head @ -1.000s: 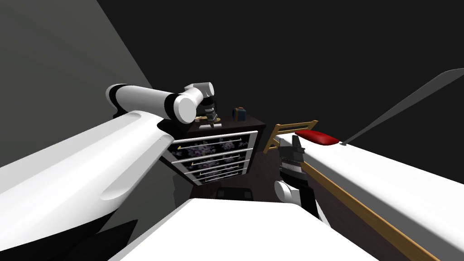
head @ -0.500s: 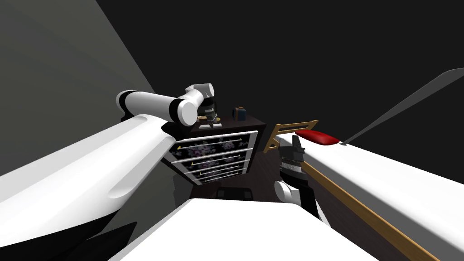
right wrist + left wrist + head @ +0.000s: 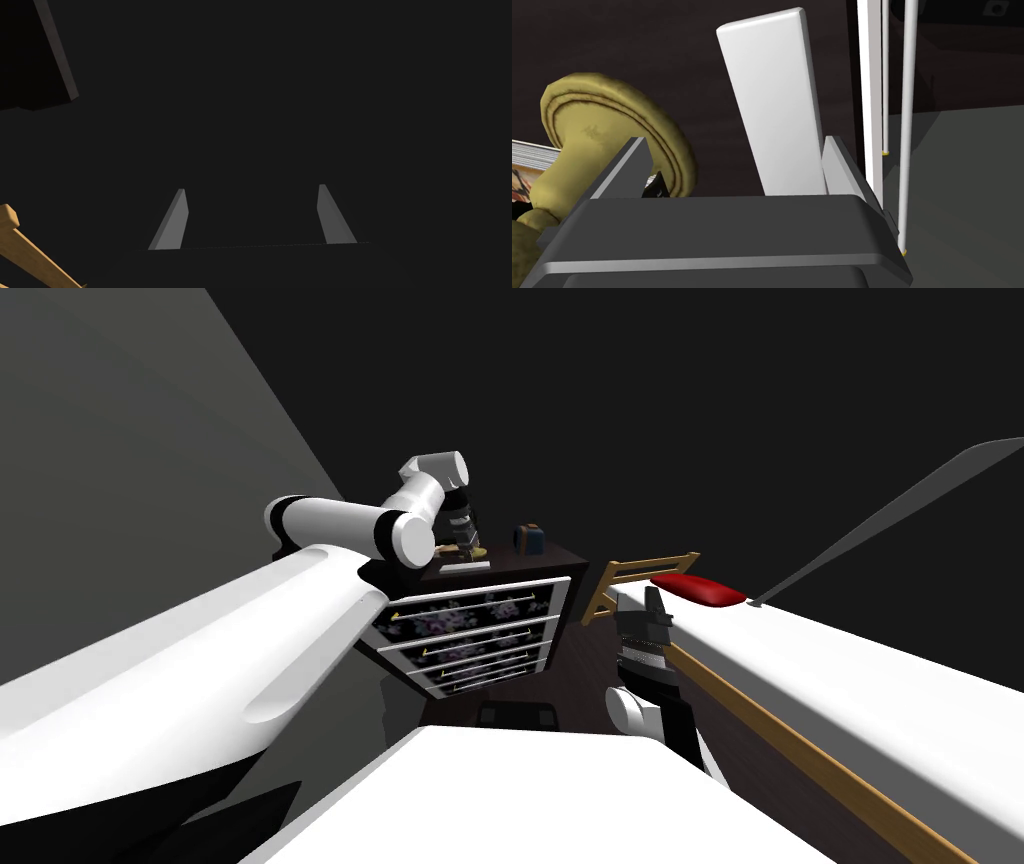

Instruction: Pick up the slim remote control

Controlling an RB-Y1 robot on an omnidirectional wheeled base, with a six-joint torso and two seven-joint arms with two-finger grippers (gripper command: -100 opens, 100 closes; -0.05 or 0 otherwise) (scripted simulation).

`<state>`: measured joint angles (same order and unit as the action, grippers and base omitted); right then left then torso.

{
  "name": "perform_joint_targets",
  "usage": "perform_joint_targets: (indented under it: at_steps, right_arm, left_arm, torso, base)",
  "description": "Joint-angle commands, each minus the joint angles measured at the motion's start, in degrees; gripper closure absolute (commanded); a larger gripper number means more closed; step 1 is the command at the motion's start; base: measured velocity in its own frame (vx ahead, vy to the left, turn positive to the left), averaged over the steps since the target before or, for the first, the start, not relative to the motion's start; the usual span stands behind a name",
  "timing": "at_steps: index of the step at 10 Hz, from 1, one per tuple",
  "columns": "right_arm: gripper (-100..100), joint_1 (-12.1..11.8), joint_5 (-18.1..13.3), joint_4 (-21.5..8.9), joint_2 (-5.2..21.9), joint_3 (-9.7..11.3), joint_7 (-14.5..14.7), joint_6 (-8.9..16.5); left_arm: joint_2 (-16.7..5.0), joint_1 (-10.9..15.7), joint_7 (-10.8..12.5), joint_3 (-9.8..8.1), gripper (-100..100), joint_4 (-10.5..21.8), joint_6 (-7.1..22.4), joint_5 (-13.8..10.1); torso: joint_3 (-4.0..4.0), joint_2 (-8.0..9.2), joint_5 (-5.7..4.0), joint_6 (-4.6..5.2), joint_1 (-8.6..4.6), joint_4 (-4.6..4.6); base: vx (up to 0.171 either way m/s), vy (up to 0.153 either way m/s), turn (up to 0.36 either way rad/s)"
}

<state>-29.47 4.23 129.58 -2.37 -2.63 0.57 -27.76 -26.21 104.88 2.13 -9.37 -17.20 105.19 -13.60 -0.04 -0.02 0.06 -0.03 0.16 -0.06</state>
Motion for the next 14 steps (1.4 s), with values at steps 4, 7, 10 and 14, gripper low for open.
perform_joint_targets:
  at_steps: [4,7,10,14]
  right_arm:
    - [0,0.0,0.0,0.0,0.0,0.0,0.0,0.0]
    - [0,0.0,0.0,0.0,0.0,0.0,0.0,0.0]
    - [0,0.0,0.0,0.0,0.0,0.0,0.0,0.0]
    - [0,0.0,0.0,0.0,0.0,0.0,0.0,0.0]
  left_arm:
    - [-0.2,8.1,-0.4,0.08,-100,11.4,-7.6,0.1]
    - [-0.6,7.7,-0.8,0.34,-100,11.1,-6.7,0.4]
    - [-0.6,7.6,-0.7,0.39,-100,10.6,-6.5,0.4]
    - [-0.6,6.6,0.1,1.15,-100,8.7,-2.2,1.1]
  torso:
    - [0.03,0.07,-0.02,0.02,-0.13,-0.01]
    - [-0.01,0.0,-0.01,0.01,-0.06,-0.02]
    - [-0.01,0.0,-0.01,0.01,-0.08,-0.02]
    - [-0.03,-0.02,-0.01,0.0,-0.08,-0.03]
  base:
    - [-0.001,-0.002,-0.001]
    - [0.003,0.001,0.003]
    - [0.003,0.0,0.002]
    - [0.008,-0.005,0.032]
